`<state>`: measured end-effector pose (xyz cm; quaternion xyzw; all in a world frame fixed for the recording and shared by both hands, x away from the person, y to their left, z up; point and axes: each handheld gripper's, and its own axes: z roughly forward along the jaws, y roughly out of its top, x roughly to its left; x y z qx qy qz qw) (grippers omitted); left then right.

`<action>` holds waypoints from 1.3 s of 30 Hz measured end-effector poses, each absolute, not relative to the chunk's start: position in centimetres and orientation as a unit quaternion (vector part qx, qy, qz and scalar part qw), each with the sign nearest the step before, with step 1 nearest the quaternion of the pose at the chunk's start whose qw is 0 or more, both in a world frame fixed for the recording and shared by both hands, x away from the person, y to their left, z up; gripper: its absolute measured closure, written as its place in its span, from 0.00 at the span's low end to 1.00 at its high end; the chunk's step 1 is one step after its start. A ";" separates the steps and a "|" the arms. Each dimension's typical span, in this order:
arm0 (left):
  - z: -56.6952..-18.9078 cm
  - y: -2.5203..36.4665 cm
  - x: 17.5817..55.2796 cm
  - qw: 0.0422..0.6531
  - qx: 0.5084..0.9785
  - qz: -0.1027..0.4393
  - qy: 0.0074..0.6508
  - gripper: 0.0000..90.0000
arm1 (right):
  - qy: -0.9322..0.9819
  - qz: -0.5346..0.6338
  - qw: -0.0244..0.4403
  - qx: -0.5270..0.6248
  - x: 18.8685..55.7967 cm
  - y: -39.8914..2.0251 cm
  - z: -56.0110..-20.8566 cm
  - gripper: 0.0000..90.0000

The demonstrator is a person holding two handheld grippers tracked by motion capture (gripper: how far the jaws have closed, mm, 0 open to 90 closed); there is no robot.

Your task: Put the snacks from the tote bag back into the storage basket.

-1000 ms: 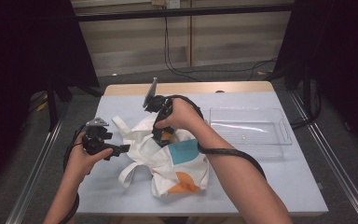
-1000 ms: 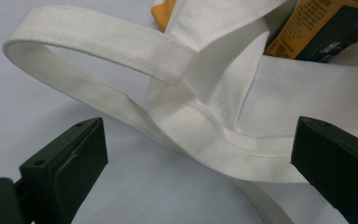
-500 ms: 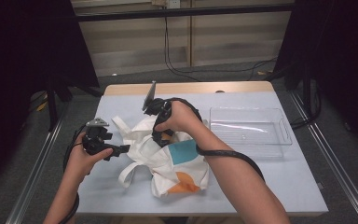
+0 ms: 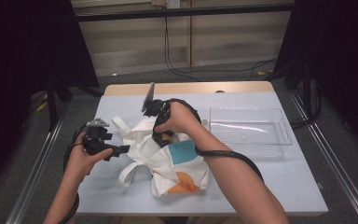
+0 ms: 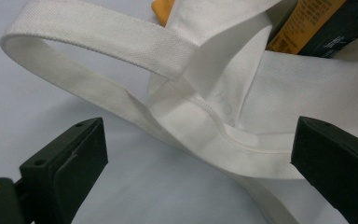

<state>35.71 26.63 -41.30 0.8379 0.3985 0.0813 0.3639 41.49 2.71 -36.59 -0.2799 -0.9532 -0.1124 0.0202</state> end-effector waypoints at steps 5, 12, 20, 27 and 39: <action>-41.2 26.7 35.7 0.363 0.838 0.082 0.398 0.04 | -0.955 -0.106 0.020 -0.276 41.5 2.8 -36.6 0.34; -41.3 26.7 35.7 0.366 0.836 0.084 0.400 0.04 | -0.957 -0.092 0.023 -0.273 41.5 2.8 -36.4 0.34; -41.3 26.8 35.8 0.365 0.838 0.081 0.398 0.04 | -0.955 -0.088 0.035 -0.280 41.6 2.0 -35.7 0.34; -41.4 26.7 35.8 0.364 0.837 0.087 0.399 0.04 | -0.953 -0.086 0.041 -0.288 41.7 1.2 -34.1 0.34; -41.4 26.5 35.8 0.364 0.837 0.083 0.399 0.04 | -0.946 -0.085 0.061 -0.305 41.7 -0.3 -31.2 0.34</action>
